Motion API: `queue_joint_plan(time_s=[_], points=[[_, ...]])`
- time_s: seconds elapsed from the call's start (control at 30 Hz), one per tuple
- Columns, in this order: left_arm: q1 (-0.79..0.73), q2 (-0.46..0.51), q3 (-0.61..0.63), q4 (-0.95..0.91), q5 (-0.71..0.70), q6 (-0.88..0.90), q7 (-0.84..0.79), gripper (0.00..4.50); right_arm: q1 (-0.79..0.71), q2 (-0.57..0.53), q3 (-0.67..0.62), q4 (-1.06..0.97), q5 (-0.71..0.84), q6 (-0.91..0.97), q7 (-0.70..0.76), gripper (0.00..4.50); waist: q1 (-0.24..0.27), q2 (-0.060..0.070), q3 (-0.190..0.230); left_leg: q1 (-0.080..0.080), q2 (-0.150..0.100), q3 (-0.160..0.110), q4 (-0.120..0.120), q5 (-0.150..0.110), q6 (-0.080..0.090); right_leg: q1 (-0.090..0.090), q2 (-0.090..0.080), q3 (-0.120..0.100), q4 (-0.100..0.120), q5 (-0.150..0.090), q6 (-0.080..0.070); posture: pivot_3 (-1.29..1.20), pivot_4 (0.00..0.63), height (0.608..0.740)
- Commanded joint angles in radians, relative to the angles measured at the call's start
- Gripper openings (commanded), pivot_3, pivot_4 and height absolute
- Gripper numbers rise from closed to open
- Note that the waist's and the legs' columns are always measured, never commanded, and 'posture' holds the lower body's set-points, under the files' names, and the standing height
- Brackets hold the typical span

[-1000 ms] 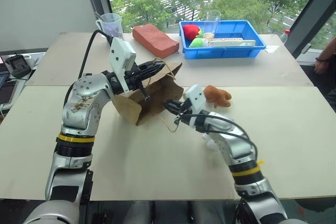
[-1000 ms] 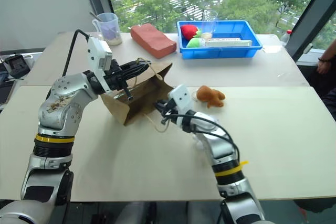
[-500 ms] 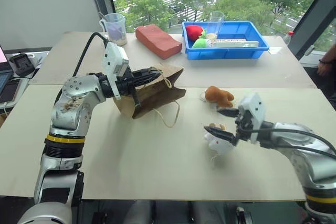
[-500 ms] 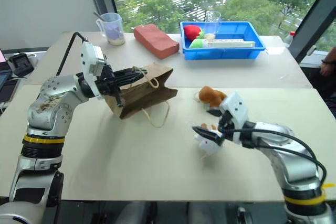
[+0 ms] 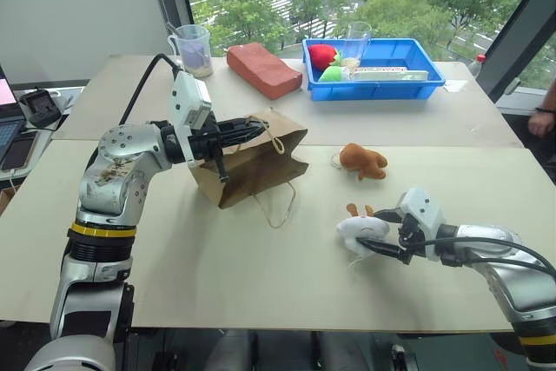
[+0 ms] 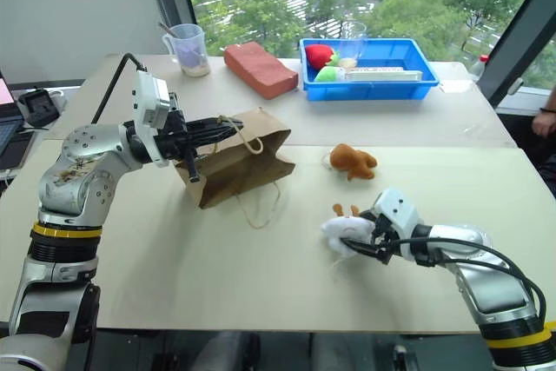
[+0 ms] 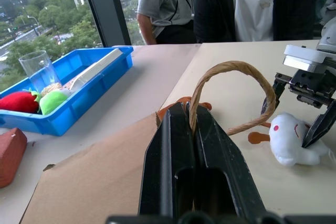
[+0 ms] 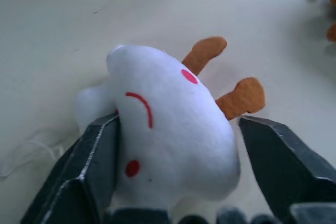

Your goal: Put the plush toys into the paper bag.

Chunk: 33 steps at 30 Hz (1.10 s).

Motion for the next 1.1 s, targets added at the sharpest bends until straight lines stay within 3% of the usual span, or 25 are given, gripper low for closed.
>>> queue_joint_plan(time_s=[0.03, 0.23, 0.3, 0.47, 0.57, 0.77, 1.07, 1.1], points=[[-0.003, 0.011, 0.018, -0.035, -0.008, 0.003, 0.011, 0.00, 0.017, -0.002, -0.016, 0.004, 0.004, 0.001, 0.006, 2.32, 0.000, 0.000, 0.000, 0.000, 0.000, 0.000, 0.000, 0.000, 0.000, 0.000, 0.000, 0.000, 0.000, 0.000, 0.000, 0.00, 0.150, 0.740], [-0.004, 0.015, 0.013, -0.021, 0.008, -0.015, 0.016, 0.00, -0.099, 0.035, -0.024, -0.095, 0.134, 0.098, 0.034, 0.31, -0.005, 0.000, 0.000, 0.000, 0.001, 0.000, 0.001, 0.000, 0.000, 0.000, 0.001, 0.000, 0.000, 0.000, 0.000, 0.00, 0.150, 0.740], [-0.004, 0.018, 0.014, -0.018, 0.007, -0.017, 0.013, 0.00, -0.176, 0.078, -0.023, -0.140, 0.187, 0.173, 0.000, 0.01, -0.010, 0.000, 0.000, 0.000, 0.002, 0.000, 0.001, 0.000, 0.000, -0.001, 0.001, 0.001, 0.001, 0.000, 0.000, 0.00, 0.150, 0.740], [-0.015, 0.010, 0.008, -0.014, 0.006, -0.016, 0.017, 0.00, -0.344, 0.267, 0.010, -0.199, 0.273, 0.368, -0.178, 0.01, -0.006, 0.000, 0.000, -0.001, 0.004, -0.001, 0.000, 0.000, 0.000, -0.002, 0.003, -0.001, 0.002, 0.000, 0.000, 0.00, 0.150, 0.740], [-0.026, 0.000, 0.004, -0.013, 0.003, -0.013, 0.022, 0.00, -0.414, 0.381, 0.040, -0.144, 0.243, 0.422, -0.293, 0.01, 0.002, 0.000, 0.000, -0.002, 0.004, -0.001, 0.000, 0.000, 0.000, -0.003, 0.002, -0.002, 0.003, 0.000, 0.000, 0.00, 0.150, 0.740], [-0.051, -0.039, 0.002, -0.025, -0.002, -0.002, 0.060, 0.00, -0.516, 0.542, 0.116, 0.047, 0.144, 0.347, -0.395, 0.01, 0.004, 0.000, 0.000, -0.005, -0.002, -0.002, 0.000, 0.000, 0.000, -0.005, 0.000, -0.002, 0.004, 0.000, 0.000, 0.00, 0.150, 0.740], [-0.052, -0.058, 0.017, -0.049, -0.025, 0.034, 0.093, 0.00, -0.634, 0.699, 0.185, 0.308, -0.007, 0.166, -0.465, 0.01, -0.017, 0.000, 0.000, -0.005, -0.002, -0.002, -0.003, 0.001, -0.002, -0.009, 0.001, -0.002, 0.007, 0.000, 0.000, 0.00, 0.150, 0.740], [-0.052, -0.056, 0.019, -0.049, -0.024, 0.033, 0.092, 0.00, -0.634, 0.706, 0.198, 0.311, -0.016, 0.136, -0.444, 0.49, -0.019, 0.000, 0.000, -0.006, -0.002, -0.001, -0.003, 0.002, -0.003, -0.010, 0.001, -0.001, 0.007, 0.000, 0.000, 0.00, 0.150, 0.740]])
